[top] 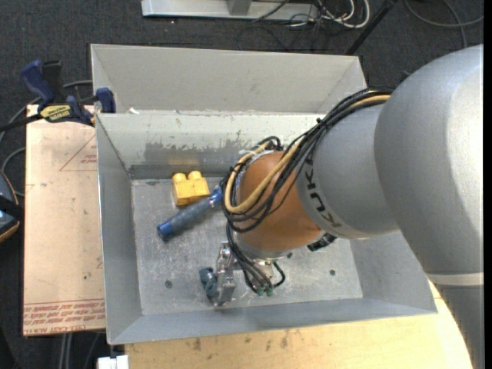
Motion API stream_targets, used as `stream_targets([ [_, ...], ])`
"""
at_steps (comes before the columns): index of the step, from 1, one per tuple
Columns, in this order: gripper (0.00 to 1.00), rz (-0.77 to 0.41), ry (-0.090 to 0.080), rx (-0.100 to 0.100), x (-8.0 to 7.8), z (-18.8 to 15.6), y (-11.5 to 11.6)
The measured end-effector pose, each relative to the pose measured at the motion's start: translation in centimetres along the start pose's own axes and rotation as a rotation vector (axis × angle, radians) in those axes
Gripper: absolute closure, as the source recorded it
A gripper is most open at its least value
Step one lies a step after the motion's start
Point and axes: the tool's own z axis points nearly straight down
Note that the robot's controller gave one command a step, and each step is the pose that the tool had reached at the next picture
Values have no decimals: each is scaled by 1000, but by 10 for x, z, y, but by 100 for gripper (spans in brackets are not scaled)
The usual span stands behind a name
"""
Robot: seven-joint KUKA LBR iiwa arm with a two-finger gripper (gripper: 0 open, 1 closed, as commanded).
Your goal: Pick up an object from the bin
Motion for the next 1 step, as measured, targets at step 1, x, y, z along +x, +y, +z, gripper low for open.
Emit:
stream_targets([
  [1,100,-52,-10,0,-6,-178,-20],
])
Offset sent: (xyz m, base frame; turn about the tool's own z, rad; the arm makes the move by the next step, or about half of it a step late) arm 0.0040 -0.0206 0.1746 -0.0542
